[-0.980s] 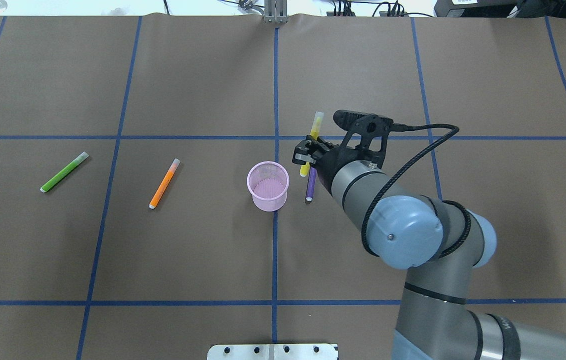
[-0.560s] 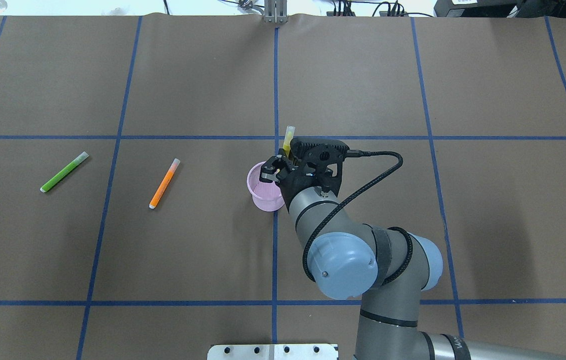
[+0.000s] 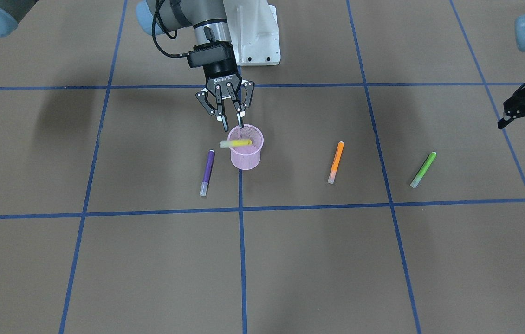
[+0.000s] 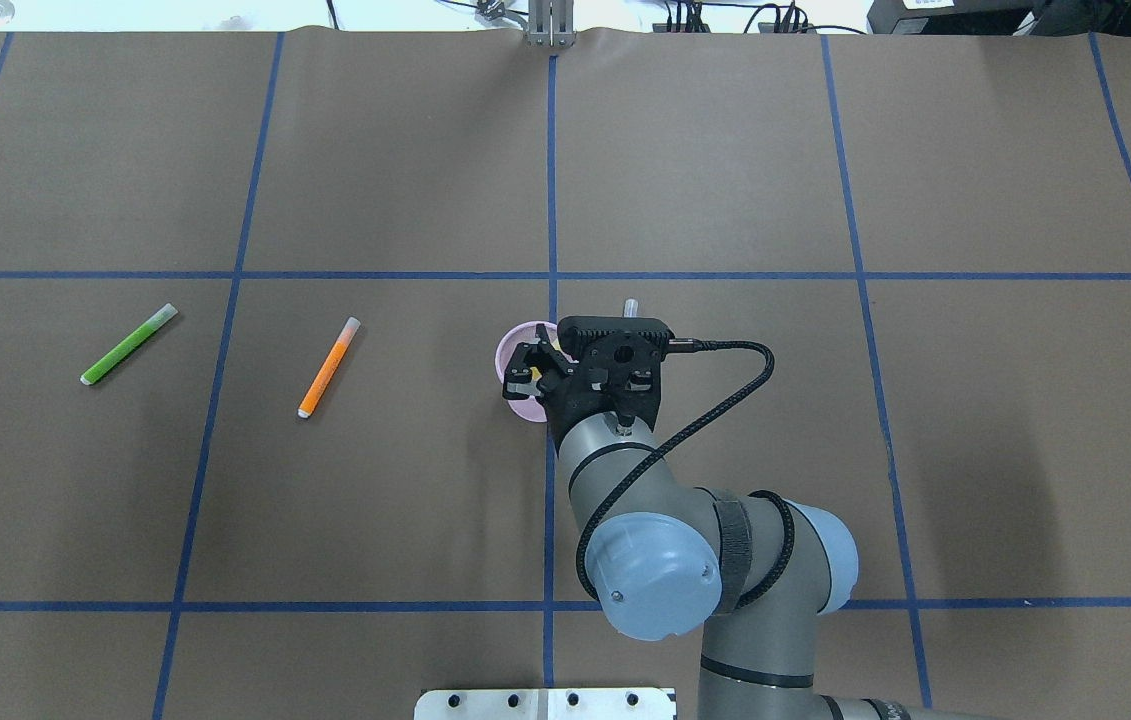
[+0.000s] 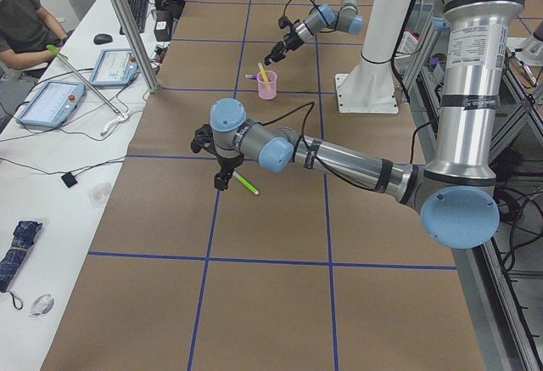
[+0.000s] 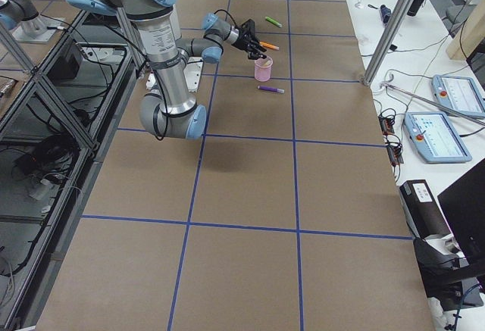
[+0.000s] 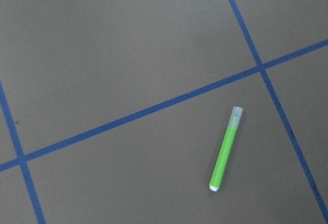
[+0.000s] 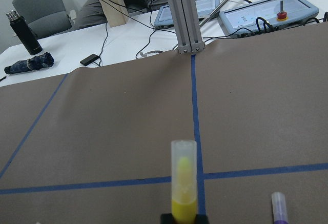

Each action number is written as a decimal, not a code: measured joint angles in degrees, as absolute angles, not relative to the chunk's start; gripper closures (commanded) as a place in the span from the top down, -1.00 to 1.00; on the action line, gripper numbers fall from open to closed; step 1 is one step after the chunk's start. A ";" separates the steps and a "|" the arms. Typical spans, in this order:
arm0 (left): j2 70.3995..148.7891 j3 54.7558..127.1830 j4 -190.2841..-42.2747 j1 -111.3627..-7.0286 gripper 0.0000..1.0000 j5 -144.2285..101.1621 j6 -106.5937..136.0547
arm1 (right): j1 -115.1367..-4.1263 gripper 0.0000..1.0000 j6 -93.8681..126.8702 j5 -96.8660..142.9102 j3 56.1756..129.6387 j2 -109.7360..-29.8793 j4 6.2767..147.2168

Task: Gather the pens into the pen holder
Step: 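Lower the yellow highlighter into the pink cup and open the right gripper, then close the left gripper on the green marker while the right gripper withdraws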

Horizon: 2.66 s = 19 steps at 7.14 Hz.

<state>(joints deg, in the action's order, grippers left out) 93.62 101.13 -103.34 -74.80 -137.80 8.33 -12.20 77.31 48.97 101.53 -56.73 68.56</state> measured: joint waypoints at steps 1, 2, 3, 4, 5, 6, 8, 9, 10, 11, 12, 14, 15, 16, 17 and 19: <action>96.23 98.64 -103.27 -73.62 0.98 -137.54 8.43 | -12.43 0.98 77.11 48.85 101.64 -56.40 68.61; 98.60 97.10 -103.02 -71.14 0.97 -135.30 9.35 | -13.37 0.98 76.90 50.36 102.86 -56.36 68.66; 100.72 96.37 -102.47 -67.52 0.93 -130.79 10.73 | -15.41 0.98 76.74 54.53 105.33 -57.27 68.72; 102.21 95.69 -101.77 -63.50 0.89 -127.65 11.15 | -18.03 0.98 76.68 60.39 108.18 -59.54 68.78; 103.75 93.90 -101.29 -60.13 0.83 -126.47 10.52 | -21.03 0.98 76.65 67.31 110.78 -62.74 68.81; 105.76 90.54 -100.95 -58.09 0.71 -126.88 8.47 | -24.07 0.98 76.64 74.32 112.74 -65.95 68.81; 107.63 86.25 -100.36 -56.86 0.56 -129.73 3.99 | -27.75 0.98 76.64 82.12 113.80 -70.16 68.77; 107.69 85.55 -100.14 -56.72 0.42 -130.31 3.13 | -28.69 0.98 76.62 83.67 113.80 -71.37 68.80; 107.64 85.31 -99.94 -56.39 0.42 -130.36 2.83 | -29.98 0.98 76.58 85.65 113.83 -72.21 68.77; 107.59 85.29 -99.90 -55.70 0.41 -129.88 2.68 | -31.30 0.98 76.56 87.50 113.83 -72.60 68.74; 107.58 85.34 -99.93 -54.97 0.41 -128.98 2.58 | -32.00 0.98 76.56 88.43 113.78 -72.78 68.74; 107.55 85.37 -99.99 -53.70 0.41 -127.07 2.49 | -32.24 0.98 76.55 88.64 113.65 -72.85 68.68; 107.49 85.31 -99.96 -52.97 0.18 -125.81 2.52 | -32.24 0.98 76.55 88.56 113.56 -72.84 68.61; 107.42 85.25 -99.94 -52.39 -0.07 -124.85 2.52 | -32.21 0.98 76.55 88.51 113.45 -72.81 68.53; 107.33 85.21 -99.92 -52.14 -0.10 -124.45 2.49 | -32.18 0.98 76.55 88.46 113.42 -72.78 68.49; 107.25 84.94 -99.86 -51.98 -0.64 -124.22 2.47 | -32.17 0.98 76.55 88.42 113.42 -72.78 68.41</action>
